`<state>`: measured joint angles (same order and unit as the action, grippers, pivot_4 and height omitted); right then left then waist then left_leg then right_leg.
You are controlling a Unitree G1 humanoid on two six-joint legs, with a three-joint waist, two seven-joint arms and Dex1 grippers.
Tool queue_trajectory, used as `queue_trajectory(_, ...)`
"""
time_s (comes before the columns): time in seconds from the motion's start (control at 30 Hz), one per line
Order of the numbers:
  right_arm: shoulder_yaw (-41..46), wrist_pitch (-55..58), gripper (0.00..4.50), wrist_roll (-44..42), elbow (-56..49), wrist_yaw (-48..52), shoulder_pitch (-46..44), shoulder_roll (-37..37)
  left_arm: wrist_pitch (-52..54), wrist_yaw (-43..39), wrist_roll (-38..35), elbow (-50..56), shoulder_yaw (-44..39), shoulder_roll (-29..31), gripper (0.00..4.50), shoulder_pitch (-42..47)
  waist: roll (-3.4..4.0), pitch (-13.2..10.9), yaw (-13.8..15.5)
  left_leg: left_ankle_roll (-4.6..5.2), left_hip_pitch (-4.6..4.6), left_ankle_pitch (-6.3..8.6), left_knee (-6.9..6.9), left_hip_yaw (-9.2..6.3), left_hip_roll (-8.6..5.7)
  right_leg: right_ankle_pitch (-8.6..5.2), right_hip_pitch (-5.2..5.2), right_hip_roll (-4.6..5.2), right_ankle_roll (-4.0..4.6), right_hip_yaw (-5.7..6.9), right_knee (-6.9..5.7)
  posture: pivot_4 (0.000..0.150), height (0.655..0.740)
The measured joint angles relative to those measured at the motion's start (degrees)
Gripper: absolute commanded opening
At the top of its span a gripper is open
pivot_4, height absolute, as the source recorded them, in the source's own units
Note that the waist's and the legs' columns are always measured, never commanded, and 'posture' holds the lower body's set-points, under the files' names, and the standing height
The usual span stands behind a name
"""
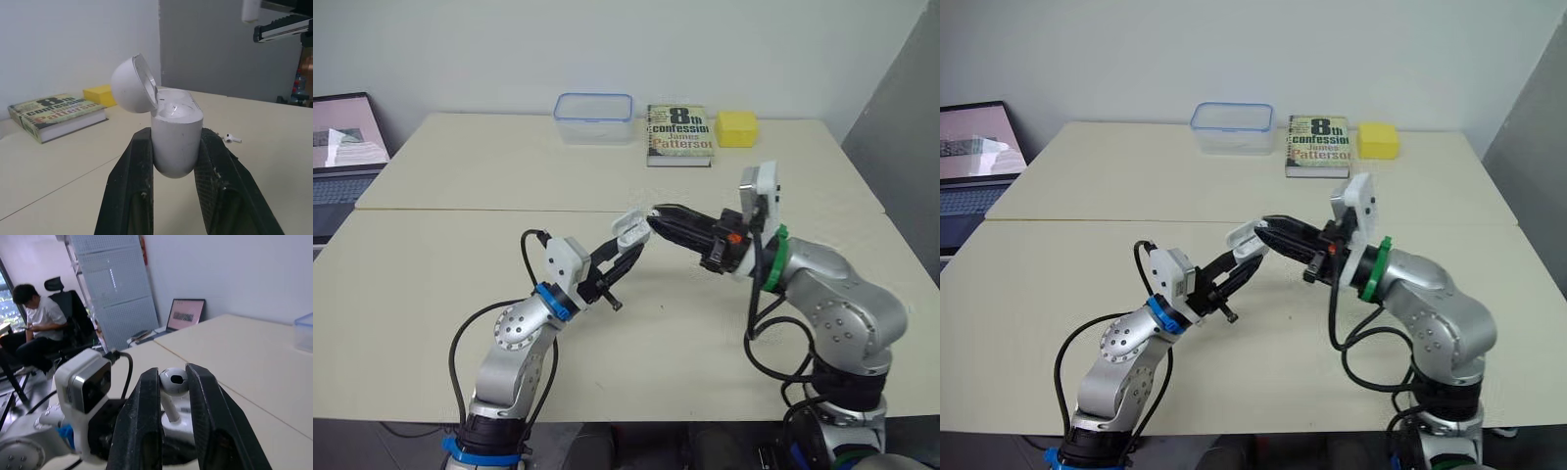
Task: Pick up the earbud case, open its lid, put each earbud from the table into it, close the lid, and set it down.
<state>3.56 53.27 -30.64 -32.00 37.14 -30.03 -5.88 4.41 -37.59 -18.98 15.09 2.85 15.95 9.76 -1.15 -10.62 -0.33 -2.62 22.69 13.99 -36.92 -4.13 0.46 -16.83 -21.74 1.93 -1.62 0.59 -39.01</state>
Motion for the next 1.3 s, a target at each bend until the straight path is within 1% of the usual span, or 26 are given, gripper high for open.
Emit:
queue_trajectory(0.1,-4.0,-5.1,0.4,1.6,2.5,-2.6,1.5,2.3,0.3,0.5,0.0,0.0,0.3,-0.4,0.75,0.3,0.0,0.0,-0.1,0.0,0.0,0.0,0.0,0.0,0.0,0.0,0.0,0.0,0.0,0.0,0.0,0.15,0.74)
queue_trajectory(0.33,-8.2,-14.0,0.4,4.2,6.1,-4.8,3.2,2.3,1.4,2.1,0.0,0.1,0.5,-1.0,0.75,0.5,0.01,0.0,-0.1,0.0,0.0,0.0,0.0,-0.02,0.01,0.0,-0.01,-0.02,0.0,0.0,0.0,0.15,0.74)
queue_trajectory(0.87,-12.3,-21.7,0.4,5.2,9.5,-6.2,6.6,1.3,1.9,3.4,-0.1,0.3,1.4,-1.7,0.75,0.7,0.01,0.0,-0.2,0.0,0.01,0.0,0.01,-0.01,0.02,0.0,-0.02,-0.02,0.0,-0.02,0.0,0.15,0.74)
queue_trajectory(1.3,-14.2,-27.3,0.4,7.5,11.7,-8.7,9.1,2.2,3.0,4.6,-0.1,0.6,1.5,-2.2,0.75,0.7,0.02,0.0,-0.1,0.0,0.01,0.0,0.01,-0.02,0.03,0.0,-0.03,-0.03,0.0,-0.01,0.0,0.15,0.74)
